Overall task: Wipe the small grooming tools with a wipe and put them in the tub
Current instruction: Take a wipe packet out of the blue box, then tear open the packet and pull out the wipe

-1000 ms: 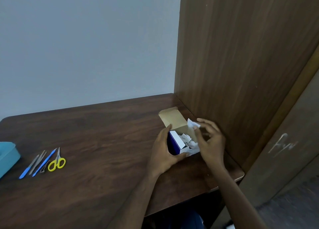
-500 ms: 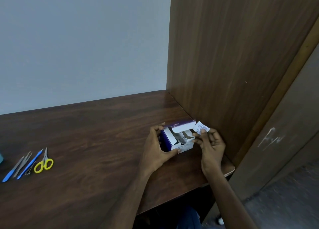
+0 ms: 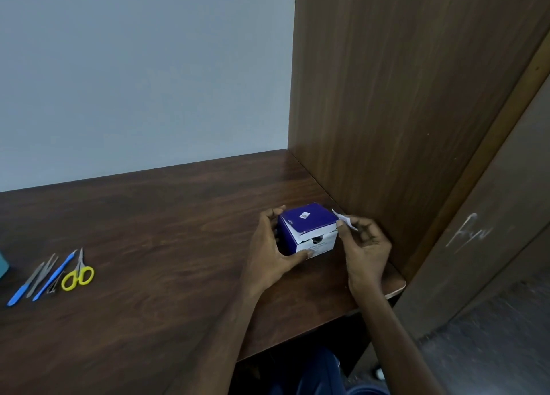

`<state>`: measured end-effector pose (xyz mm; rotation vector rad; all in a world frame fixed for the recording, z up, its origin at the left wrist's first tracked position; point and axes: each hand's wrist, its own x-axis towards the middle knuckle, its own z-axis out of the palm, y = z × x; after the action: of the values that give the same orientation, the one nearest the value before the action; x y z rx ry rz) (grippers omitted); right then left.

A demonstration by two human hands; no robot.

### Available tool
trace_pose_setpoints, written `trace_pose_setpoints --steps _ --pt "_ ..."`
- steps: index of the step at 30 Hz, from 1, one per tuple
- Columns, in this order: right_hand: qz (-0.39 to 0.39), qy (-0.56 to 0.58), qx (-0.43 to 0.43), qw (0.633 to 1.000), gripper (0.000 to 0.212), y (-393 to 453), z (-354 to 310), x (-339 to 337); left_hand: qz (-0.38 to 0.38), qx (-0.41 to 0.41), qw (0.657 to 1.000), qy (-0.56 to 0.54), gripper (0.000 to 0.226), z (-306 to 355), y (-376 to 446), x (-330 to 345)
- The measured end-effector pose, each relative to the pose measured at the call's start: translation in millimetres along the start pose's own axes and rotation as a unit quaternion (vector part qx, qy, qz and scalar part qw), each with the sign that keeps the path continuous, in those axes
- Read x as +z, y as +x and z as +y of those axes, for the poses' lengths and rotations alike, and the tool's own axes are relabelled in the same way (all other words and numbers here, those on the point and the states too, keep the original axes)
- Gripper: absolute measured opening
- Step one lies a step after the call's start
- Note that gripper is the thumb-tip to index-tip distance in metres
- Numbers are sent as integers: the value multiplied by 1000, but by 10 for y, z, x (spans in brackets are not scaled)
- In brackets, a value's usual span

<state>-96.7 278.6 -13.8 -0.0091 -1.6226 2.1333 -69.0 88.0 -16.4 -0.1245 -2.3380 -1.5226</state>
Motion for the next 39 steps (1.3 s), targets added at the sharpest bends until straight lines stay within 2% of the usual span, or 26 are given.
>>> trace_pose_setpoints --steps 8,13,15,19,21,24,29,34,37,39 --pt "-4 -3 16 1000 24 -10 -35 5 -8 -6 1000 4 109 0 -6 -14" --pt "-29 -47 14 998 28 -22 -39 1 -9 14 1000 24 106 -4 1 -25" --pt "-28 -50 17 998 26 -27 -21 -8 -9 42 998 41 96 -4 -4 -27" --pt "0 -14 19 1000 10 -9 -22 -8 -10 55 996 73 50 14 -34 -17" --pt "20 9 17 1000 10 -6 -40 -6 -1 51 996 78 36 0 -48 -14" --pt "41 16 12 999 11 -7 -63 -3 13 46 996 73 39 17 -62 -27" --pt "59 -17 -4 998 14 -86 -229 32 73 36 996 41 61 201 -103 -142" --pt "-28 -48 -51 997 6 -439 -420 172 46 83 972 214 64 -8 -149 -787" --pt "-134 -72 -89 984 7 -675 -479 470 98 80 963 238 55 -189 -213 -1285" --pt "-228 -84 -63 968 7 -791 -413 785 113 69 954 268 54 -334 -216 -1585"
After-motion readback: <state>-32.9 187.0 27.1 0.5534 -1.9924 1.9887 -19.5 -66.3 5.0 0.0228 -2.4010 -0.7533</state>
